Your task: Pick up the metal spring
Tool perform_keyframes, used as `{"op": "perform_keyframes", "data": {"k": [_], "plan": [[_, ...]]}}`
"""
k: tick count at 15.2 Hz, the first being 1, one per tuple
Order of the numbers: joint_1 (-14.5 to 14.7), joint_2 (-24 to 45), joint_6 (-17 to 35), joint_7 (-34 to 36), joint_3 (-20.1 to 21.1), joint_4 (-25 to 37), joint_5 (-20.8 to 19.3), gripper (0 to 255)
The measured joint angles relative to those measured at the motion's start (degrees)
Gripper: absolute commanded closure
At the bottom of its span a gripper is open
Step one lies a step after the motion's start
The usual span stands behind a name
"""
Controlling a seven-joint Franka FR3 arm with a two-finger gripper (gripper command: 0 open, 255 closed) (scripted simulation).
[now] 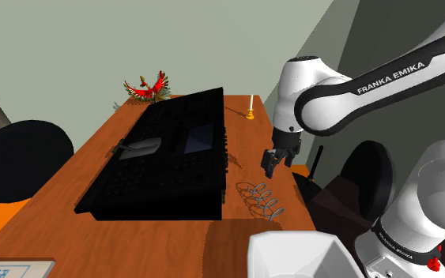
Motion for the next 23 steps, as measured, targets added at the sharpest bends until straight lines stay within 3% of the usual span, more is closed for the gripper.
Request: {"op": "perform_keyframes", "data": {"k": [6, 13, 14, 23], "plan": [[3.0, 11.0, 11.4, 1.3, 2.3, -0.5, 5.5, 0], [3.5, 17.9, 19.3, 0.7, 3.0, -1.6, 6.7, 0], [3.5, 18.3, 19.8, 0.7, 3.0, -1.6, 6.7, 255], [3.5, 18.7, 20.3, 0.6, 3.0, -1.6, 6.8, 255]]}}
